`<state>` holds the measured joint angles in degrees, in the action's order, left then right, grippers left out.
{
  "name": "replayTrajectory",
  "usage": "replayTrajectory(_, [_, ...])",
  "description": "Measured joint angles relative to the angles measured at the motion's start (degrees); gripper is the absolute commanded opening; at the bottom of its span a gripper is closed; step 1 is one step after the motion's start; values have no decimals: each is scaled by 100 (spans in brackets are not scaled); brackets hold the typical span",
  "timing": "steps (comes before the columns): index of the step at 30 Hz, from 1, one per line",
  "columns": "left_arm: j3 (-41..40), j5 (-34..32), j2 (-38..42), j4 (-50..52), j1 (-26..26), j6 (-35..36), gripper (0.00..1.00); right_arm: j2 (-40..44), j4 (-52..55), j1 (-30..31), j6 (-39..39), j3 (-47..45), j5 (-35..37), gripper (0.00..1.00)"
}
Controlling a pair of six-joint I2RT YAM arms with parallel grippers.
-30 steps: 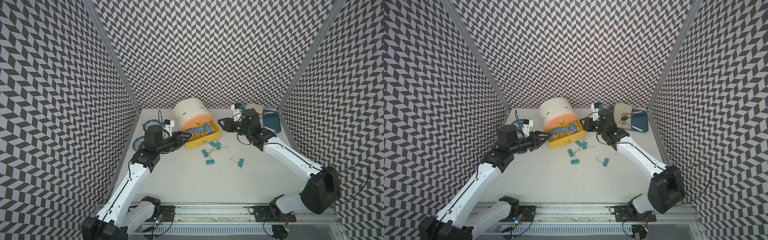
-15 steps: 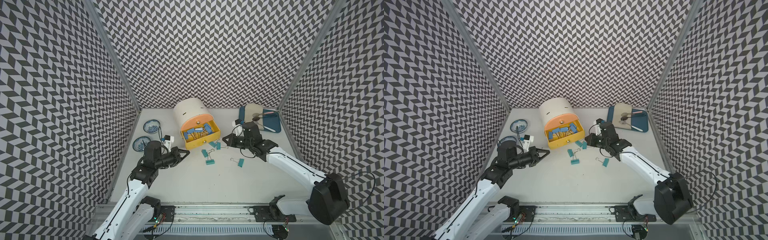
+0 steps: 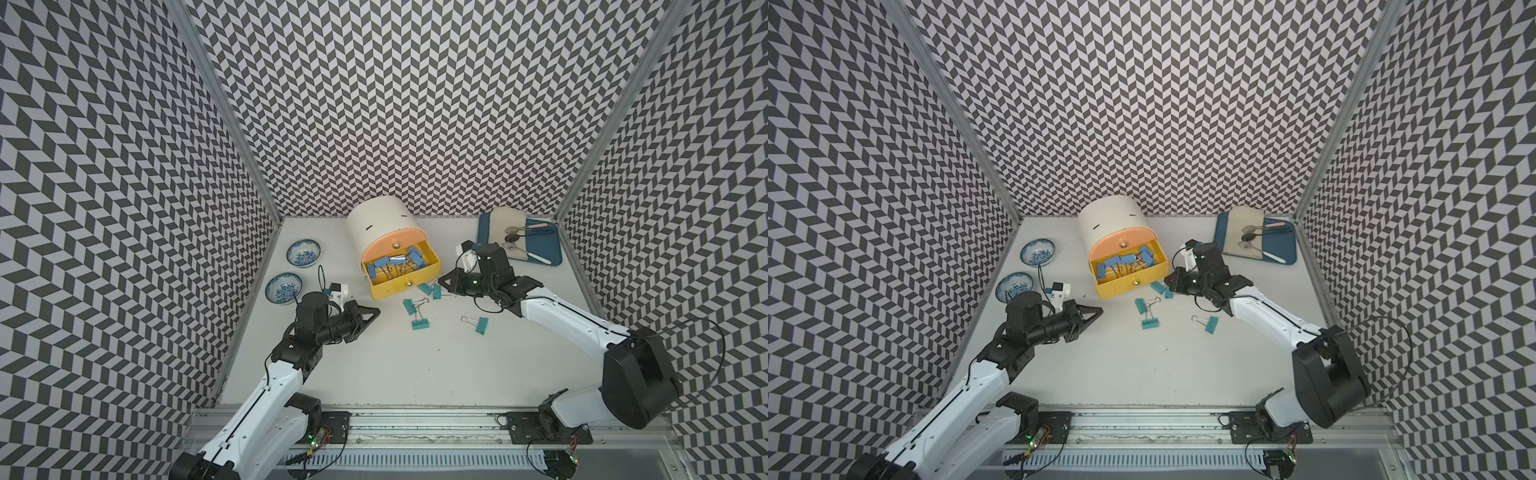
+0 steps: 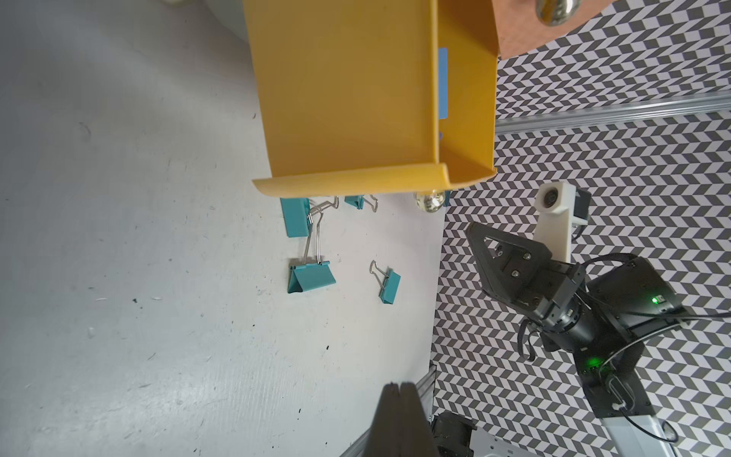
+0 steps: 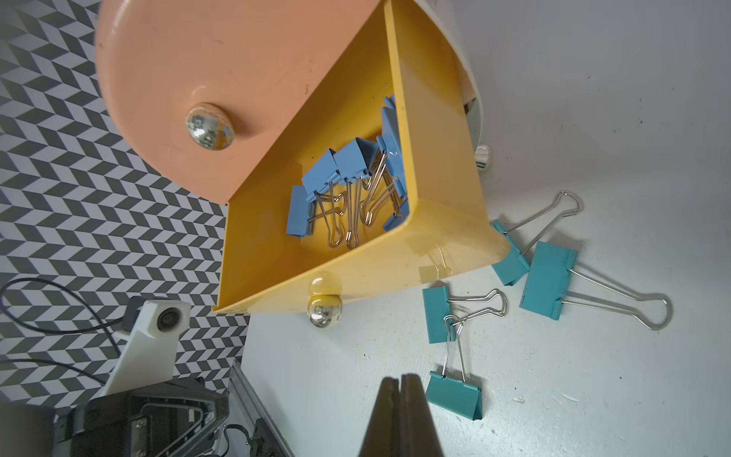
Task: Put the binder clips in the drawer according to color
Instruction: Close the drawer in the storage box.
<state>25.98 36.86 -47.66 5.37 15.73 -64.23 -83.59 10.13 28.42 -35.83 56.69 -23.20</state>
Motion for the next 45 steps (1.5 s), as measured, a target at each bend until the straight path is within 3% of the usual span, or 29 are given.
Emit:
replayTrajectory(22, [151, -472, -608, -927, 0, -328, 0, -363, -603, -457, -321, -28, -691, 0])
replayTrajectory(45, [326, -662, -1207, -1193, 0, -345, 0, -896, -863, -498, -389, 313, -1073, 0])
